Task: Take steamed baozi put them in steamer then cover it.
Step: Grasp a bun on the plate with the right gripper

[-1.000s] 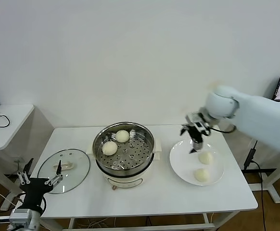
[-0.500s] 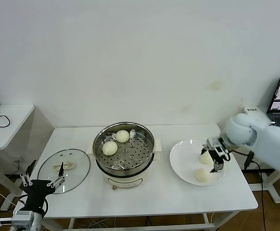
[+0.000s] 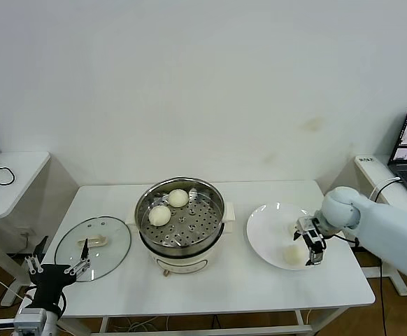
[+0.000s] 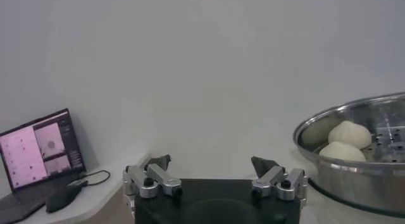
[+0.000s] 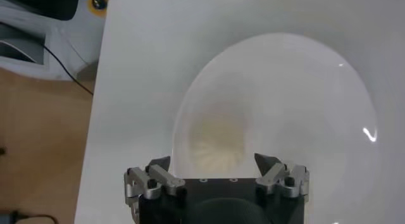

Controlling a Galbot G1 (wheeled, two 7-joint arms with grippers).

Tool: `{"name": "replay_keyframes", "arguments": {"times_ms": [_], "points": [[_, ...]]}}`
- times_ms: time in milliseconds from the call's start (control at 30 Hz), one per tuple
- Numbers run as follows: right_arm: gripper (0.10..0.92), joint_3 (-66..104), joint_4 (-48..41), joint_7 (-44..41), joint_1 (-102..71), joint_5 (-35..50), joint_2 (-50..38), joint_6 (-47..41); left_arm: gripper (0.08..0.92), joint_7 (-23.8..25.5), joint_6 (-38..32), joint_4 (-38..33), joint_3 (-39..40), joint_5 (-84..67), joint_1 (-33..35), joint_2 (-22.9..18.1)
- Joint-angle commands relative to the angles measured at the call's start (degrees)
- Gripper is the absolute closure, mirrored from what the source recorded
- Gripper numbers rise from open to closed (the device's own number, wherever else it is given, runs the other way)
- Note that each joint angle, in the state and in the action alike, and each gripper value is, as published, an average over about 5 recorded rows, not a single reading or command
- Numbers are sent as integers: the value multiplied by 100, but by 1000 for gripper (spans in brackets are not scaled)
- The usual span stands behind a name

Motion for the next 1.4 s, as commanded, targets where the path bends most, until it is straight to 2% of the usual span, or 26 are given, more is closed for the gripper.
{"name": "replay_keyframes", "arguments": {"times_ms": [33, 567, 1033, 1400], "points": [[203, 180, -362, 37, -285, -130, 393, -14, 177, -1, -4, 20, -8, 0, 0, -4], [206, 352, -670, 44, -376, -249, 480, -74, 177, -4, -4, 35, 13, 4, -25, -11], [383, 414, -824, 40, -389, -289, 613, -81, 177, -3, -4, 11, 13, 11, -9, -35], [431, 193, -489, -54, 249, 37, 358, -145, 177, -5, -5, -6, -15, 8, 3, -22]]}}
